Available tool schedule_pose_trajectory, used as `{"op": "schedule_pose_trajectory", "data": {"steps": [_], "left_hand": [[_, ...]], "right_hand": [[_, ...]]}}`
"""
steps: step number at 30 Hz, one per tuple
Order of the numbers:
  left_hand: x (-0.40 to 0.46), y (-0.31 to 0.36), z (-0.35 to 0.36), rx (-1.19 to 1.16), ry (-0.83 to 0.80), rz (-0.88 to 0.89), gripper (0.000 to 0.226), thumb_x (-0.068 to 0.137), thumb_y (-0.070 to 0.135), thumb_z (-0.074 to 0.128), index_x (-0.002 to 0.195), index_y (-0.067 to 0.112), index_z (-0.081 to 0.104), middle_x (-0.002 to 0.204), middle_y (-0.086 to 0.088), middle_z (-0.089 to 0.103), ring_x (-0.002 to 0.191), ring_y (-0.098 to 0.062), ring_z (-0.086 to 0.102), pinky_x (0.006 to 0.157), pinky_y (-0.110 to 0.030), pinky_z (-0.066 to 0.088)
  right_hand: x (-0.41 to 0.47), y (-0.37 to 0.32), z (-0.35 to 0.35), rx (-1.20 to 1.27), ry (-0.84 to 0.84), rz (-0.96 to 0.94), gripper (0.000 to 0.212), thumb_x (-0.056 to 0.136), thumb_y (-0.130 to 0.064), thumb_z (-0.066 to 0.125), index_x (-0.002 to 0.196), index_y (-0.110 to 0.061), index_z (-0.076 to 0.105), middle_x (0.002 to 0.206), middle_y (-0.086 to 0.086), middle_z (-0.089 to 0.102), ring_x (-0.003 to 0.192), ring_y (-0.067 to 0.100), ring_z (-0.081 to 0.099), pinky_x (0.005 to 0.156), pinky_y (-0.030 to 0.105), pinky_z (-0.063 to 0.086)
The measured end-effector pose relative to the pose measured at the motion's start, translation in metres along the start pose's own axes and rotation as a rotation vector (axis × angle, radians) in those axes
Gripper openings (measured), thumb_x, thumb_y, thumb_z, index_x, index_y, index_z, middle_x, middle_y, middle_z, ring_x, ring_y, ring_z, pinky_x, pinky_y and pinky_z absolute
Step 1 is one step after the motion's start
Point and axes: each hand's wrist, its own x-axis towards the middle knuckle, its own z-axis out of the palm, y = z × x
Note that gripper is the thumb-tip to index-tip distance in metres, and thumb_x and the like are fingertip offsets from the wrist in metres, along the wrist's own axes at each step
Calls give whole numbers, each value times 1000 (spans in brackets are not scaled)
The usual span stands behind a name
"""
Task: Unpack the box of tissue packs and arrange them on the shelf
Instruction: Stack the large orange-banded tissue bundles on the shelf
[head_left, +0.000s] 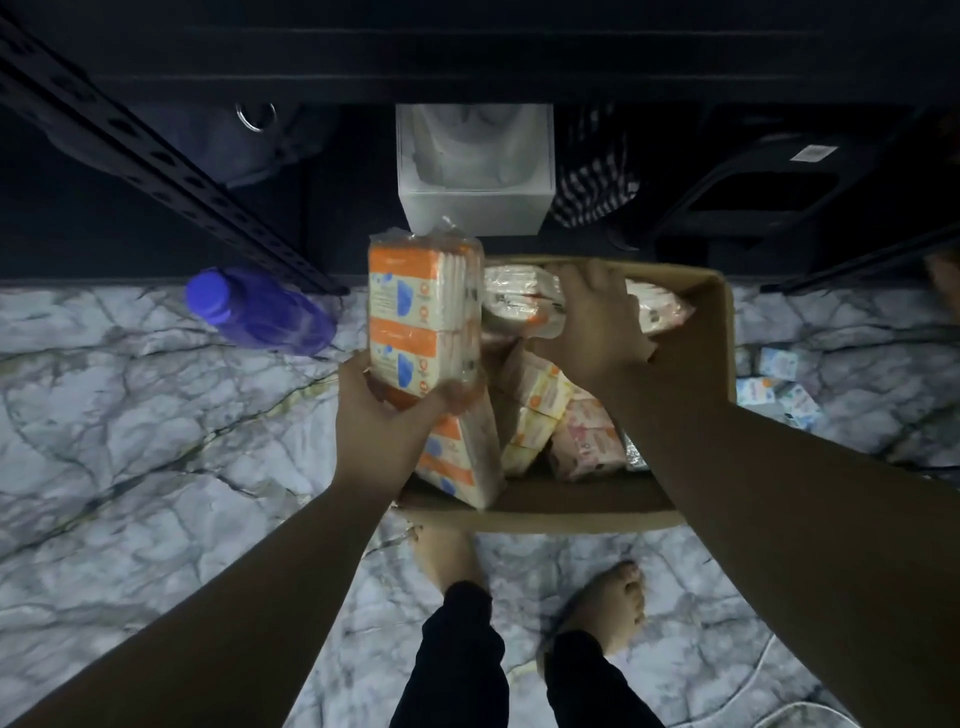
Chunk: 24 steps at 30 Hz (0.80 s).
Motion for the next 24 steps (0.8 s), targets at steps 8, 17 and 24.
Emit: {"op": "schedule_pose_trajectory", "data": {"steps": [8,17,24], "left_hand": [[-9,1,-4,-14,19,-8,51,77,17,90,107,34,53,102,15,68,88,13,67,68,-12,53],[-44,58,-15,-19,-25,43,52,78,12,89,111,31,53,96,20,71,87,14,66,66,-9,51],[-106,165,-39,-14,-31,163,50,81,5,85,111,29,53,99,18,68,87,17,64,68,-6,50]], "right_hand": [[4,6,-14,-7,71,-39,63,80,-43,82,137,-24,63,127,10,59,121,36,53,93,45,41],[-45,0,-87,438,200,102,48,79,-28,90,121,-15,69,108,-1,58,88,1,60,82,19,51],[-128,-26,-207,741,342,187,41,80,-25,89,115,-18,69,108,-5,65,94,-6,62,80,11,50]]}}
